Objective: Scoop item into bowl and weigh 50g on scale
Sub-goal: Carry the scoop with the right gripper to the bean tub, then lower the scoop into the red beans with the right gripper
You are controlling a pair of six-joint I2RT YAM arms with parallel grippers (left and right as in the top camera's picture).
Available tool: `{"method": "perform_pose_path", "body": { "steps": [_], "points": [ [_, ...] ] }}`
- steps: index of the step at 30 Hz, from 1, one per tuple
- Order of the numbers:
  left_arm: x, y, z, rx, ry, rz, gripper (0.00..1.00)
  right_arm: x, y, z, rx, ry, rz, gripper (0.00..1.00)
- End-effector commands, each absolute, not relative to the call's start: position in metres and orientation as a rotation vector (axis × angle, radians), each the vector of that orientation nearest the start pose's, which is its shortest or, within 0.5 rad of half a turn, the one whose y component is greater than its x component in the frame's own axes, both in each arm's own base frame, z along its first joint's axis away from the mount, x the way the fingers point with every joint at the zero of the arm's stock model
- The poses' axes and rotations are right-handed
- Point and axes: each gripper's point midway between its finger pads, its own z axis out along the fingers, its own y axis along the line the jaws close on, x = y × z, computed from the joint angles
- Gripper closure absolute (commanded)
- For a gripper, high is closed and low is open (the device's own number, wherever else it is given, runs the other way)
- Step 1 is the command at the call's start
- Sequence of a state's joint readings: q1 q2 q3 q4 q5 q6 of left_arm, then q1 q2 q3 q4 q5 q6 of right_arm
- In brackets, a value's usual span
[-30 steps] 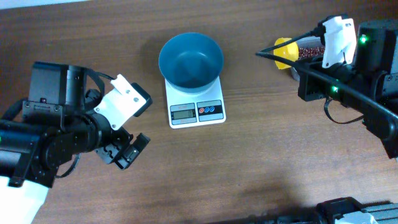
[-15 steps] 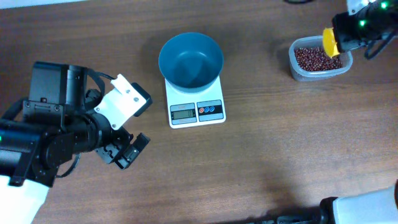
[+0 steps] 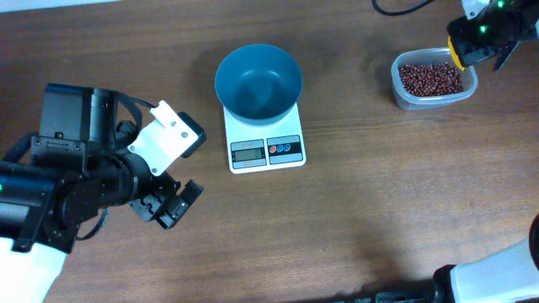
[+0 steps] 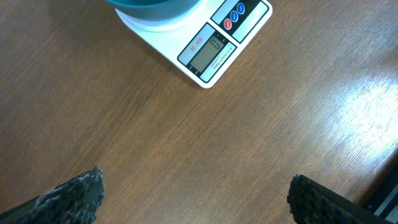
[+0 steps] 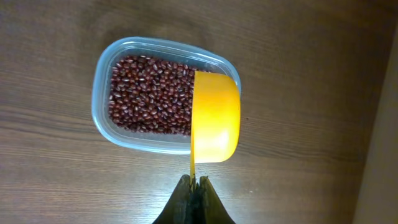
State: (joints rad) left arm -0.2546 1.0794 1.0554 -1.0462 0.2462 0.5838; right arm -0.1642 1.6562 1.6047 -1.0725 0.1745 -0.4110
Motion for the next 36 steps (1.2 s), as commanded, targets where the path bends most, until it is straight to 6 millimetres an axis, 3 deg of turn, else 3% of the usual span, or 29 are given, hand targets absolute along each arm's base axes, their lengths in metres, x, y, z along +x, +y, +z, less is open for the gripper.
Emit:
{"method": "perform_pose_path", "body": {
  "steps": [1,9,15,19,23,26,34,36],
  "points": [
    [0.238,-0.104,0.186,1.146,2.343,-0.203,0.01,0.391,-0.105,0.204,-0.267,2.725,-0.471,0.96],
    [0.238,-0.104,0.186,1.146,2.343,-0.203,0.01,0.4,-0.107,0.17,-0.283,2.798,-0.454,0.96],
    [0.238,-0.104,0.186,1.146,2.343,-0.203,0.01,0.402,-0.116,0.161,-0.277,2.821,-0.513,0.96],
    [0.238,-0.104,0.186,1.146,2.343,-0.203,0.01,0.404,-0.119,0.145,-0.285,2.864,-0.53,0.96],
    [0.238,-0.104,0.186,1.146,2.343,-0.203,0.01,0.405,-0.124,0.143,-0.274,2.865,-0.57,0.96],
    [0.238,-0.104,0.186,1.146,2.343,-0.203,0.01,0.406,-0.126,0.124,-0.285,2.911,-0.58,0.96],
    [0.238,-0.104,0.186,1.146,2.343,-0.203,0.01,0.408,-0.131,0.12,-0.202,2.911,-0.608,0.96],
    [0.238,-0.104,0.186,1.146,2.343,-0.203,0.01,0.408,-0.13,0.118,-0.079,2.904,-0.582,0.96]
  ]
}}
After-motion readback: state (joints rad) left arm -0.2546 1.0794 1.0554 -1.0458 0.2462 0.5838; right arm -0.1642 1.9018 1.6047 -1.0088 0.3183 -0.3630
